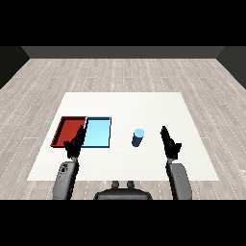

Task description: Pick the blue can and put it in the blue box

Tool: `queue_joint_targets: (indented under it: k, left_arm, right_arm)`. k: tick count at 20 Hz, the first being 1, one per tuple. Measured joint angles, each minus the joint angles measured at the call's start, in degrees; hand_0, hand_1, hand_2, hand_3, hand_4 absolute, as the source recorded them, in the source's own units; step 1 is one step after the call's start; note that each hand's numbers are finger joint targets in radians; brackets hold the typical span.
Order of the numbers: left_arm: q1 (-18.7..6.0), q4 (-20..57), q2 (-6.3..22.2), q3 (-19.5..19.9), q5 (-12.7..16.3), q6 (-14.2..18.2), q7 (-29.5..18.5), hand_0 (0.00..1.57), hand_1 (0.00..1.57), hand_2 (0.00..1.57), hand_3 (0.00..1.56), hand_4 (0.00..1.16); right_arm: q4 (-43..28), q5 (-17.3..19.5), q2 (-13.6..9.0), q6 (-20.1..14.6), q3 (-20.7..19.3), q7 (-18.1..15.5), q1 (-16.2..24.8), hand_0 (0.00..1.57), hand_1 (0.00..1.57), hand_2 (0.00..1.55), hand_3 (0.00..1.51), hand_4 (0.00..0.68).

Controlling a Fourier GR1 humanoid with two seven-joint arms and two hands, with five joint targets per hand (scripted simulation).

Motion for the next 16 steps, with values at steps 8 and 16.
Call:
queue_joint_targets:
  k: [8, 16]
  left_arm:
    - [0.0, -2.3, -1.9, 0.0, 0.3, -1.6, -6.4, 0.00, 0.00, 0.00, 0.00, 0.00]
    - [1.2, -1.8, -4.1, 2.0, 4.4, -5.0, -22.6, 0.00, 0.00, 0.00, 0.00, 0.00]
  right_arm:
    - [2.2, -2.7, -0.2, 3.3, -2.5, -3.7, -5.2, 0.00, 0.00, 0.00, 0.00, 0.000]
    - [4.7, -9.4, 0.1, 9.7, -4.9, -13.2, -7.9, 0.00, 0.00, 0.00, 0.00, 0.000]
